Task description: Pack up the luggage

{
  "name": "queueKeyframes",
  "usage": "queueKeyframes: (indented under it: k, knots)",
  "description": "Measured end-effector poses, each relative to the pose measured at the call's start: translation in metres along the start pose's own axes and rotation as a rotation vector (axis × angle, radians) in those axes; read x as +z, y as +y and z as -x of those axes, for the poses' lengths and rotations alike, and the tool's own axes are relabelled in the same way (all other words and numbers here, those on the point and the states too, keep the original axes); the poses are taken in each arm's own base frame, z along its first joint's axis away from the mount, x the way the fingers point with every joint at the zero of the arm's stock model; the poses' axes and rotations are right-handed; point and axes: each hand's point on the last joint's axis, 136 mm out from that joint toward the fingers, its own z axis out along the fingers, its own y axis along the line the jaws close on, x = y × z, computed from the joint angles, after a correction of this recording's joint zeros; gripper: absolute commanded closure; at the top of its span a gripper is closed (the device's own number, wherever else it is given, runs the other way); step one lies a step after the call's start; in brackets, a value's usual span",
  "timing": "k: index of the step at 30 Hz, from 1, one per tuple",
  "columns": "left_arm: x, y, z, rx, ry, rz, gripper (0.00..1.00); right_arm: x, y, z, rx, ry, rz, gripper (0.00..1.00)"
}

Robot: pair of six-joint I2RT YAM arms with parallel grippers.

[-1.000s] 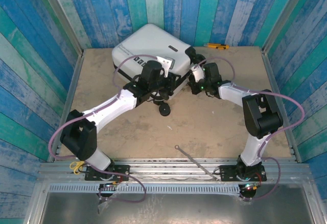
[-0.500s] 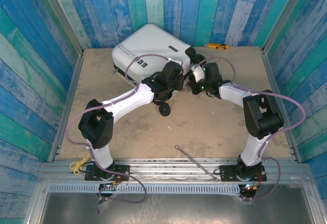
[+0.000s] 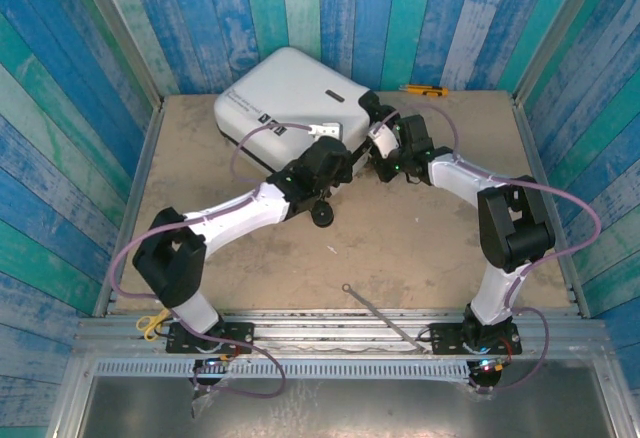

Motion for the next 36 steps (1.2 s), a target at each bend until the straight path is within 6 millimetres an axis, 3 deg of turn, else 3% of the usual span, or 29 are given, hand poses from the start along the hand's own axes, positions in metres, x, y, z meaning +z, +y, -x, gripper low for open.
queueKeyframes:
  k: [15, 21, 25, 31, 36]
  knots:
    - [0.003, -0.041, -0.006, 0.007, 0.077, -0.203, 1.00, -0.003, -0.012, 0.004, -0.155, -0.004, -0.041, 0.99]
    - [-0.006, -0.066, -0.042, 0.038, 0.158, -0.264, 1.00, -0.003, -0.014, 0.007, -0.158, -0.011, -0.057, 1.00]
    - [-0.011, -0.077, -0.052, 0.055, 0.174, -0.290, 1.00, -0.004, -0.015, 0.009, -0.149, -0.016, -0.060, 1.00]
    - [-0.012, -0.084, -0.046, 0.043, 0.130, -0.247, 1.00, -0.011, -0.014, 0.016, -0.135, -0.034, -0.071, 1.00]
    - [0.001, -0.075, -0.032, -0.002, 0.063, -0.146, 1.00, -0.016, -0.013, 0.018, -0.110, -0.047, -0.087, 1.00]
